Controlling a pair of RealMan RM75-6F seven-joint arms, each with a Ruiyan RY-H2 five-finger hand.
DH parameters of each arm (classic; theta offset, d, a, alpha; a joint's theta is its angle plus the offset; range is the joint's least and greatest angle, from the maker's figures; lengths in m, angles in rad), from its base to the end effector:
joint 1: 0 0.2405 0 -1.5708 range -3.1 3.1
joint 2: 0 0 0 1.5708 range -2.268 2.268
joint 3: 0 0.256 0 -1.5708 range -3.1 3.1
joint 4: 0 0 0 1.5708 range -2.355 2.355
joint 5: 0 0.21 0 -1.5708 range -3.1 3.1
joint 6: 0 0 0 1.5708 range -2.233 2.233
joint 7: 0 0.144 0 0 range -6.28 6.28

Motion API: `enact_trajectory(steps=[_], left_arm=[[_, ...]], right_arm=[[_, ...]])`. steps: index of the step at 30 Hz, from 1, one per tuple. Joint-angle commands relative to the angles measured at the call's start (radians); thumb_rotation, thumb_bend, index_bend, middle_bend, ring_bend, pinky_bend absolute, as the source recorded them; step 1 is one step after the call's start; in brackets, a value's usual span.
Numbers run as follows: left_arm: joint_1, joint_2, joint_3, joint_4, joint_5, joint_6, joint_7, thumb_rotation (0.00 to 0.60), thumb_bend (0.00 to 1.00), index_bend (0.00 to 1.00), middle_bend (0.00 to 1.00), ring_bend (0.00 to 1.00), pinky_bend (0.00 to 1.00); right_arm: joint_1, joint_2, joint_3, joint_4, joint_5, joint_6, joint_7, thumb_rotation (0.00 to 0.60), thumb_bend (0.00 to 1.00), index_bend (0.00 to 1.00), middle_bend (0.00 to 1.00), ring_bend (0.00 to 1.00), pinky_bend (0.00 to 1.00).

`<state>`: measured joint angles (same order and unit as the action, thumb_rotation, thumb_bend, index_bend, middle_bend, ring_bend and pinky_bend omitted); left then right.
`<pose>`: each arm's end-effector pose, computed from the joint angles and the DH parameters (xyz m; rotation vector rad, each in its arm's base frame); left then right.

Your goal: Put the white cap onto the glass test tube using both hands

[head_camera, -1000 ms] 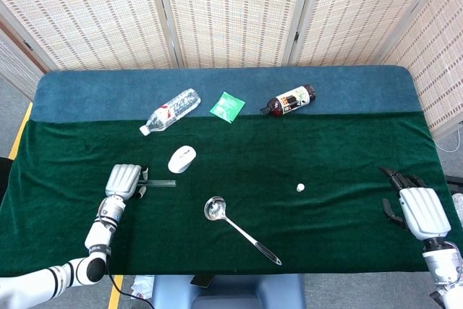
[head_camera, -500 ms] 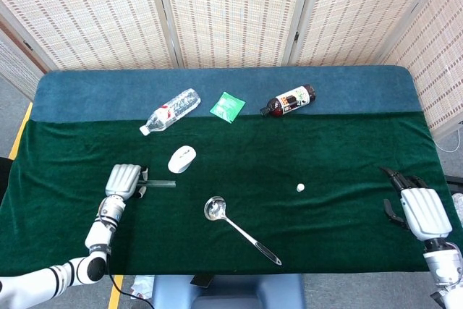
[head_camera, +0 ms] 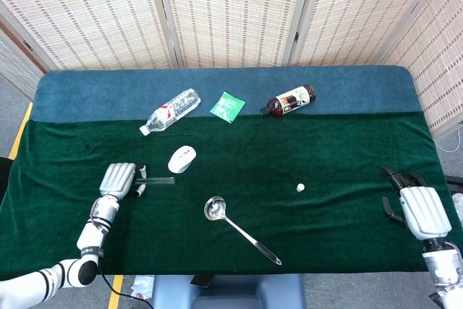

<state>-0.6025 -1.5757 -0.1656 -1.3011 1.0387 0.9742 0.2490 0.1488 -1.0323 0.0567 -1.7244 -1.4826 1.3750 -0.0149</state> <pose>-0.2397 0.3406 -0.0052 -1.6243 -1.1029 -0.7804 -0.2901 -0.1991 0.1630 1.4699 -0.9543 0.8939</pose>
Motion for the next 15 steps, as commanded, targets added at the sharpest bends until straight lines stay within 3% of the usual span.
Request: enact_trajectory(steps=[1, 9, 15], left_arm=[[0.028, 0.057, 0.0, -0.064, 0.066, 0.027, -0.078, 0.6, 0.53, 0.67, 0.95, 0.9, 0.85], [0.076, 0.165, 0.021, -0.215, 0.169, 0.098, -0.152, 0.6, 0.53, 0.67, 0.95, 0.9, 0.85], [0.102, 0.211, 0.048, -0.293, 0.217, 0.137, -0.14, 0.6, 0.53, 0.67, 0.95, 0.91, 0.85]], right_arm=[[0.02, -0.003, 0.005, -0.019, -0.001, -0.023, -0.039, 0.6, 0.57, 0.17, 0.34, 0.5, 0.35], [0.135, -0.064, 0.05, -0.049, 0.07, -0.174, -0.167, 0.6, 0.57, 0.23, 0.55, 0.75, 0.68], [0.247, -0.17, 0.083, 0.023, 0.158, -0.313, -0.261, 0.6, 0.57, 0.3, 0.73, 0.94, 0.89]])
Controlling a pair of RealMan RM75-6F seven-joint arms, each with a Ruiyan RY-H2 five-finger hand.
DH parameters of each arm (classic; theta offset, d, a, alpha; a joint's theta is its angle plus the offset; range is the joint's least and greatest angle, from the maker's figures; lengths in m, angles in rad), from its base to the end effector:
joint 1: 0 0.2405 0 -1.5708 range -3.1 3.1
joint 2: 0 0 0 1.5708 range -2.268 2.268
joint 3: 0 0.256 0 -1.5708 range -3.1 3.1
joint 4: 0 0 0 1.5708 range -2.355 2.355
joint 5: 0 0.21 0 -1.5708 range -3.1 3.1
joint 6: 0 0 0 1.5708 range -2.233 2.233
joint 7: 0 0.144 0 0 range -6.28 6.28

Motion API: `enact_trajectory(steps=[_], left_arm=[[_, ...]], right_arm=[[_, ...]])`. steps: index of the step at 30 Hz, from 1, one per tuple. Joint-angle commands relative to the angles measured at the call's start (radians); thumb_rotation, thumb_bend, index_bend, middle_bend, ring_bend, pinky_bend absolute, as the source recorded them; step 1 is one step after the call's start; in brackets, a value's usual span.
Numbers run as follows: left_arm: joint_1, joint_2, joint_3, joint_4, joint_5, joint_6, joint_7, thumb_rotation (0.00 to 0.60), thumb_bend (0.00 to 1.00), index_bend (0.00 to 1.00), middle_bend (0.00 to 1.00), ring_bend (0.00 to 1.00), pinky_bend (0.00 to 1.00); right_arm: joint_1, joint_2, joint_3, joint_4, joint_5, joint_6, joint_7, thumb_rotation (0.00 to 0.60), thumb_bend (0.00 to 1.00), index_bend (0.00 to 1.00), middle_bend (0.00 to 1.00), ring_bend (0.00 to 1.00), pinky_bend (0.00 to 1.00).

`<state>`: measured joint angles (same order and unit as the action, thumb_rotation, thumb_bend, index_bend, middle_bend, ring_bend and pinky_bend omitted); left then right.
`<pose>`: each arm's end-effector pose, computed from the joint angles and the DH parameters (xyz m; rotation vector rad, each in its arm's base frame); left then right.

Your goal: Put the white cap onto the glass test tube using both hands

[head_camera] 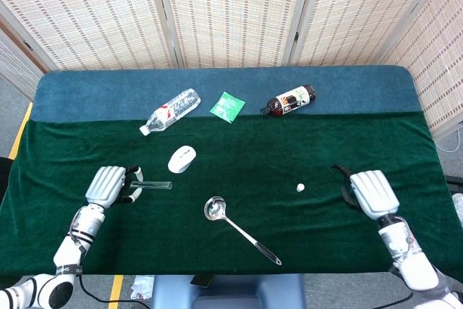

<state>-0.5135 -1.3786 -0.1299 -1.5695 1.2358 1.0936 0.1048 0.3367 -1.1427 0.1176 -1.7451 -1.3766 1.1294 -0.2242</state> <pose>-0.2217 0.3036 0.0441 -1.6467 -1.1070 -0.9856 -0.2481 -0.2550 0.1056 1.6875 -0.9384 0.8260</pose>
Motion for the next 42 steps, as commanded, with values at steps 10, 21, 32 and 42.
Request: enact_trajectory(steps=[10, 21, 32, 42], left_arm=[[0.028, 0.023, 0.031, -0.045, 0.03, 0.026, 0.023, 0.6, 0.53, 0.67, 0.96, 0.91, 0.86], [0.028, 0.009, 0.04, -0.026, 0.015, 0.002, 0.035, 0.6, 0.53, 0.67, 0.96, 0.91, 0.86], [0.03, 0.005, 0.044, -0.022, 0.011, -0.009, 0.035, 0.6, 0.53, 0.67, 0.96, 0.91, 0.86], [0.031, 0.001, 0.045, -0.015, 0.006, -0.017, 0.031, 0.6, 0.53, 0.67, 0.96, 0.91, 0.86]], right_arm=[[0.175, -0.219, 0.027, 0.188, 0.162, -0.189, -0.168, 0.6, 0.54, 0.33, 0.84, 1.0, 1.0], [0.206, -0.287, -0.006, 0.252, 0.18, -0.204, -0.189, 0.6, 0.41, 0.36, 0.87, 1.0, 1.0], [0.226, -0.331, -0.024, 0.304, 0.194, -0.21, -0.199, 0.6, 0.41, 0.4, 0.88, 1.0, 1.0], [0.241, -0.358, -0.025, 0.347, 0.208, -0.218, -0.191, 0.6, 0.41, 0.43, 0.88, 1.0, 1.0]])
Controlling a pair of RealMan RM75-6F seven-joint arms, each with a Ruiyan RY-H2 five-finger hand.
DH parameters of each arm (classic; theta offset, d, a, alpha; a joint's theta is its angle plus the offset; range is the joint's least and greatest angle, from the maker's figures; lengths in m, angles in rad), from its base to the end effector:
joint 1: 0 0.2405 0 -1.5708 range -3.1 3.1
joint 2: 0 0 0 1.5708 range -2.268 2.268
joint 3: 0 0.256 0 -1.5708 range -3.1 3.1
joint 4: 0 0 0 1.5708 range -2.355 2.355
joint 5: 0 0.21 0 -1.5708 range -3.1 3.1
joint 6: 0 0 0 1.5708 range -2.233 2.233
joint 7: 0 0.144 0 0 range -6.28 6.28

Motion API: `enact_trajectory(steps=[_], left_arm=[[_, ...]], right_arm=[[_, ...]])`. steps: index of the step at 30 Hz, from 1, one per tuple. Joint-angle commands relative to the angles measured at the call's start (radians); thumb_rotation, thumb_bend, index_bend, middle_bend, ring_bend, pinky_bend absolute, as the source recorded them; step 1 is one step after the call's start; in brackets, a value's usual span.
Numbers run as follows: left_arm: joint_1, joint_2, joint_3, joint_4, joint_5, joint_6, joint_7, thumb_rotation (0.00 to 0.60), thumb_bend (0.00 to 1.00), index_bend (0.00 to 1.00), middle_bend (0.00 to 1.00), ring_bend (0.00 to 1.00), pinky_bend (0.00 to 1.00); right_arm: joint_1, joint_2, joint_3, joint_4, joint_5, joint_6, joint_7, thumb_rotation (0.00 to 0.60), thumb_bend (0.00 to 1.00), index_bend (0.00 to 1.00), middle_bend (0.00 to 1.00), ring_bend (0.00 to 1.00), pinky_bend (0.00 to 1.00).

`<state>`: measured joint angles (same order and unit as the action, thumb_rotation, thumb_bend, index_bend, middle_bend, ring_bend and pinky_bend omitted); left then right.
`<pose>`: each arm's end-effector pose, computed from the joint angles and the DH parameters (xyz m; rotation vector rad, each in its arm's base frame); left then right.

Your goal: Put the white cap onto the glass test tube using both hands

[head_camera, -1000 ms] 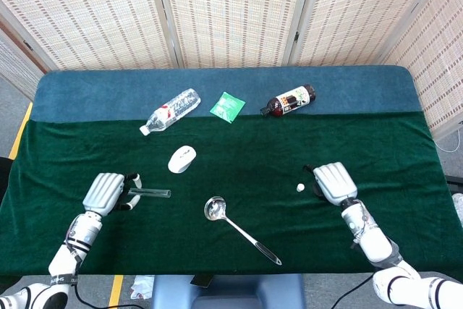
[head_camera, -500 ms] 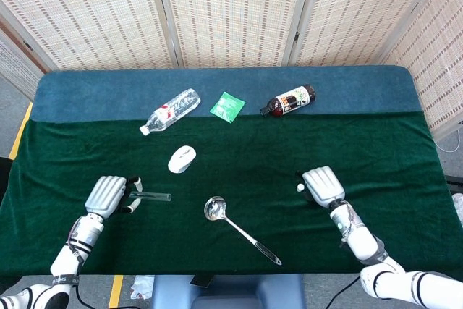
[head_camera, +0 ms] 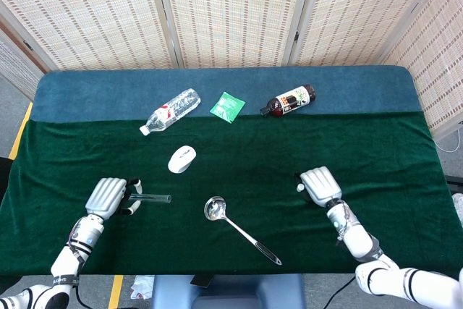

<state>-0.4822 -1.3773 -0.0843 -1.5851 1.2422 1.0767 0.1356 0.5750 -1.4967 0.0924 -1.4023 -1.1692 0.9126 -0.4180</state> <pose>-0.2340 0.2839 0.0341 -1.6903 -1.1361 -0.9057 -0.2388 -0.3106 -0.0083 1.8931 -0.8999 0.6199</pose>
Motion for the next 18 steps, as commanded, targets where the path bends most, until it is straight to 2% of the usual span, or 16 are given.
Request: enact_trajectory(steps=[1, 18], left_arm=[[0.0, 0.0, -0.001, 0.001, -0.001, -0.001, 0.0, 0.6, 0.53, 0.67, 0.96, 0.91, 0.86], [-0.001, -0.007, -0.003, 0.015, -0.011, -0.014, -0.005, 0.6, 0.53, 0.67, 0.96, 0.91, 0.85]], right_arm=[[0.005, -0.005, 0.0, 0.007, 0.002, -0.002, 0.002, 0.6, 0.41, 0.43, 0.88, 1.0, 1.0], [0.031, -0.008, -0.002, 0.005, 0.053, -0.015, -0.048, 0.6, 0.41, 0.47, 0.88, 1.0, 1.0]])
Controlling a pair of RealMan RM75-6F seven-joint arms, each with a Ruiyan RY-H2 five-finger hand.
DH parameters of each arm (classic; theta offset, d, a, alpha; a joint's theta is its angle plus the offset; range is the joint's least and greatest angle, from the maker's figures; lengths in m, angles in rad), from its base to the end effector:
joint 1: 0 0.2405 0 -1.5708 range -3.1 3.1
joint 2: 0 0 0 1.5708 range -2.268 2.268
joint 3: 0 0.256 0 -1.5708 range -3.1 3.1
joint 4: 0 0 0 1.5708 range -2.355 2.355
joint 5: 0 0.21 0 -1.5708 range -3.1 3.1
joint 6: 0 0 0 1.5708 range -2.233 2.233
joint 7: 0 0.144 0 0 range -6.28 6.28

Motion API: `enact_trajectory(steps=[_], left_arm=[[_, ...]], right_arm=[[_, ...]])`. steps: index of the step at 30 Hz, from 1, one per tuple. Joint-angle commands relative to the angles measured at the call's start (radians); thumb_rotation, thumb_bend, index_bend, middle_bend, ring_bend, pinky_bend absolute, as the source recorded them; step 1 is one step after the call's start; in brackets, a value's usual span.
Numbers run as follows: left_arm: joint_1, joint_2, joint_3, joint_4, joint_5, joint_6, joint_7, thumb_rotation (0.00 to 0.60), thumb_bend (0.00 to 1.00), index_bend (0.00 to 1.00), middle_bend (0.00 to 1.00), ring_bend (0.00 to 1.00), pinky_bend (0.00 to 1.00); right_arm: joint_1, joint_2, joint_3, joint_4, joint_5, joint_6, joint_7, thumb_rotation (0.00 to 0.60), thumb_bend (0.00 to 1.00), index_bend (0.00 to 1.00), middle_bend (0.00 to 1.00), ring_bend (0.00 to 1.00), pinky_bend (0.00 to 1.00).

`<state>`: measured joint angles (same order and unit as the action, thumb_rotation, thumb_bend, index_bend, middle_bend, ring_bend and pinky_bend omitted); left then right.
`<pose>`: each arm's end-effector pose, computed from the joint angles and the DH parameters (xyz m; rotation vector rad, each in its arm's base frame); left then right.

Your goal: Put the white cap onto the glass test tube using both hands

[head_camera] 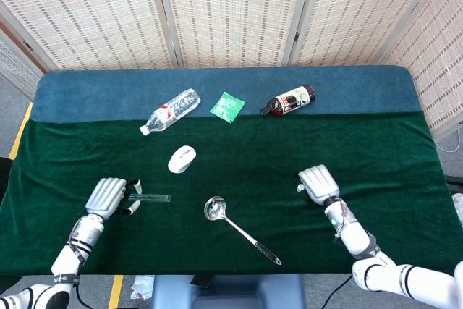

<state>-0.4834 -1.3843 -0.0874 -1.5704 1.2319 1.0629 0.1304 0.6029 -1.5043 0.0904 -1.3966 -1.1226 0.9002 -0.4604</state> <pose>-0.2370 0.2855 0.0318 -1.6860 -1.1495 -0.8940 -0.2357 -0.3166 -0.0114 1.9023 -0.8846 0.5881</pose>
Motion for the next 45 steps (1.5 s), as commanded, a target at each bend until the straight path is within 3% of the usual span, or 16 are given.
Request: enact_trajectory(steps=[1, 8, 13, 23, 30, 35, 45], left_arm=[[0.0, 0.001, -0.001, 0.0, -0.002, 0.0, 0.0, 0.6, 0.53, 0.67, 0.96, 0.91, 0.86], [0.002, 0.0, -0.003, 0.004, -0.006, 0.0, -0.003, 0.6, 0.53, 0.67, 0.96, 0.91, 0.86], [0.003, 0.008, -0.012, -0.002, 0.001, 0.006, -0.024, 0.6, 0.53, 0.67, 0.96, 0.91, 0.86], [-0.016, 0.039, -0.055, -0.081, 0.026, -0.018, -0.165, 0.6, 0.53, 0.67, 0.96, 0.91, 0.86], [-0.037, 0.029, -0.078, -0.132, 0.043, -0.044, -0.273, 0.6, 0.53, 0.67, 0.96, 0.91, 0.86], [-0.052, 0.01, -0.081, -0.147, 0.054, -0.06, -0.312, 0.6, 0.53, 0.67, 0.96, 0.91, 0.86], [-0.084, -0.041, -0.09, -0.156, 0.03, -0.103, -0.365, 0.6, 0.54, 0.68, 0.96, 0.91, 0.86]], right_arm=[[0.005, -0.001, 0.0, 0.0, 0.01, -0.003, -0.008, 0.6, 0.41, 0.47, 0.88, 1.0, 1.0], [0.016, -0.009, 0.0, 0.001, 0.026, -0.005, -0.022, 0.6, 0.41, 0.52, 0.89, 1.0, 1.0], [0.013, 0.018, 0.013, -0.045, 0.006, 0.027, 0.003, 0.6, 0.44, 0.63, 0.92, 1.0, 1.0], [0.012, 0.255, 0.112, -0.41, -0.068, 0.07, 0.179, 0.6, 0.48, 0.74, 0.96, 1.0, 1.0], [0.046, 0.341, 0.181, -0.547, -0.094, 0.048, 0.291, 0.6, 0.48, 0.75, 0.97, 1.0, 1.0], [0.073, 0.354, 0.204, -0.591, -0.107, 0.031, 0.344, 0.6, 0.48, 0.76, 0.97, 1.0, 1.0], [0.14, 0.291, 0.205, -0.612, -0.127, 0.005, 0.371, 0.6, 0.48, 0.76, 0.98, 1.0, 1.0]])
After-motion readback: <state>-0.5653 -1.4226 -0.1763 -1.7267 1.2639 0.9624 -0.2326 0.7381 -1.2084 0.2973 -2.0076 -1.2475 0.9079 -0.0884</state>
